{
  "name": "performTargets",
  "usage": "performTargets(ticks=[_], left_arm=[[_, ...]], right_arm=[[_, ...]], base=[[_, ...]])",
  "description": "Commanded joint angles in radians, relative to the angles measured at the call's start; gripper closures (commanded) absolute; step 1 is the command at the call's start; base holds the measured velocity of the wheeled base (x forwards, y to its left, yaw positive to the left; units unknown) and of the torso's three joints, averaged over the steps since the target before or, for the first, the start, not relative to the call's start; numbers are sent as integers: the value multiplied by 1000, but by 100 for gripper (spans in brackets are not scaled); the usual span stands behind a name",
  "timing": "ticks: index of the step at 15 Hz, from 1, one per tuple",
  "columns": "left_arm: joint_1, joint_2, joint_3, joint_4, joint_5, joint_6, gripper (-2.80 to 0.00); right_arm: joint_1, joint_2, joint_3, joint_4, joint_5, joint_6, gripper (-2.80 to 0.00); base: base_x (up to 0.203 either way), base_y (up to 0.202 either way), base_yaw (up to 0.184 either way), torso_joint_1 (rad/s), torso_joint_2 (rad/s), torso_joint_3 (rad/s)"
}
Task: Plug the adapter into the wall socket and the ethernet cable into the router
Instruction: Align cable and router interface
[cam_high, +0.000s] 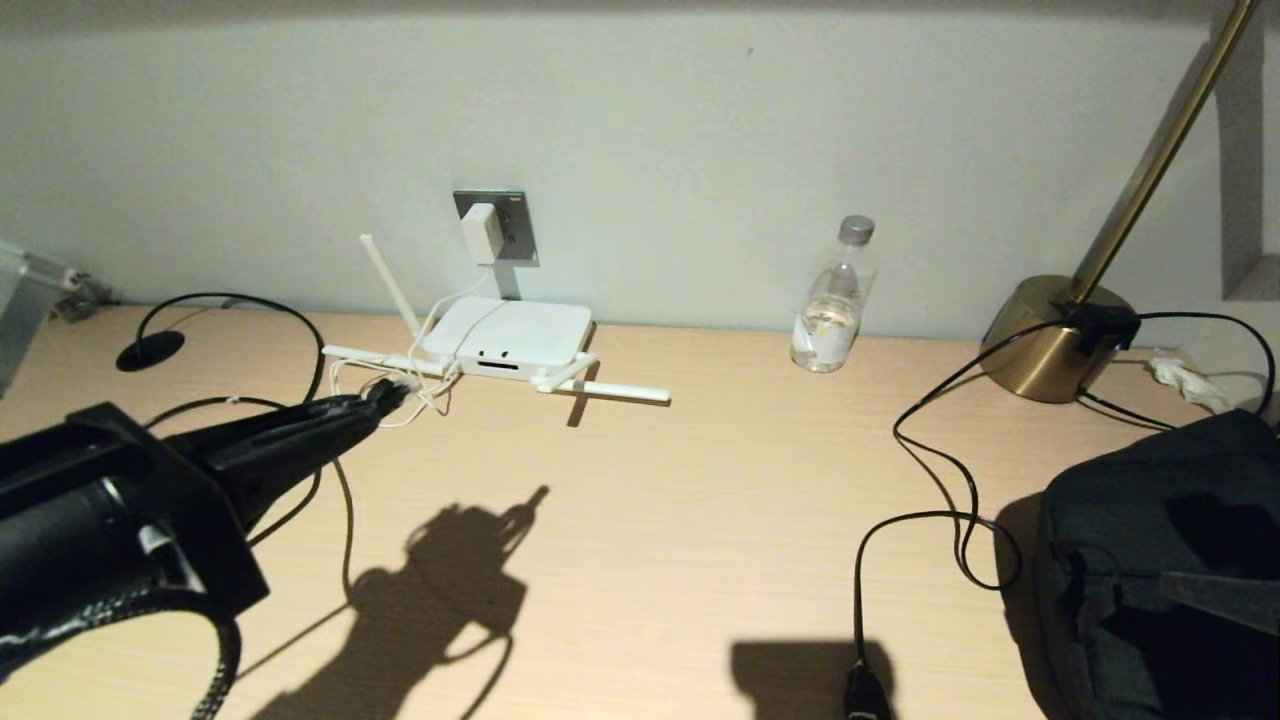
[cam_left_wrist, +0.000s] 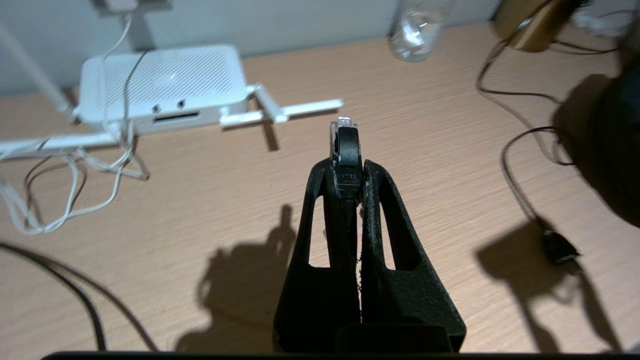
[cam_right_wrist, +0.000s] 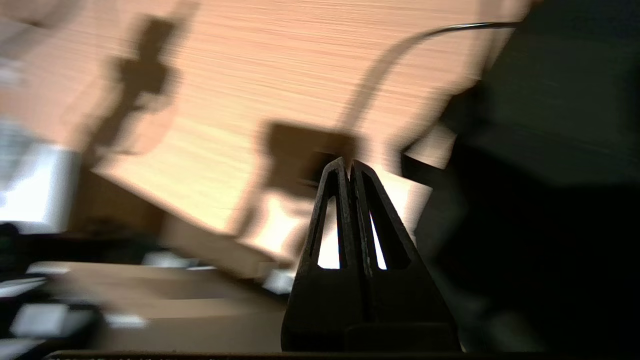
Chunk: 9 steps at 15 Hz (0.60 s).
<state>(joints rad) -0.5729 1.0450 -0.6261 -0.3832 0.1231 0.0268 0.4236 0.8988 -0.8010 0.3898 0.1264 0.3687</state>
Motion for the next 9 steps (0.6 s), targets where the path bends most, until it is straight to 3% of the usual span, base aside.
performTargets(ticks=[1, 3, 5, 7, 9], left_arm=[[14, 35, 14, -2, 25, -6, 0], [35, 45, 62, -3, 30, -12, 0], [43, 57, 107, -13, 30, -25, 0], [44, 77, 124, -74, 33, -24, 0], [73, 95, 127, -124, 35, -32, 0]], right_arm=[[-1, -146, 149, -45, -135, -64, 0], [0, -219, 308, -126, -161, -141, 0], [7, -305, 490, -255, -140, -286, 0], [10, -431, 655, -324, -40, -475, 0], [9, -514, 735, -304, 37, -561, 0]], base=[[0, 0, 0, 0, 0, 0], [0, 0, 0, 0, 0, 0], [0, 0, 0, 0, 0, 0], [0, 0, 0, 0, 0, 0], [0, 0, 0, 0, 0, 0]])
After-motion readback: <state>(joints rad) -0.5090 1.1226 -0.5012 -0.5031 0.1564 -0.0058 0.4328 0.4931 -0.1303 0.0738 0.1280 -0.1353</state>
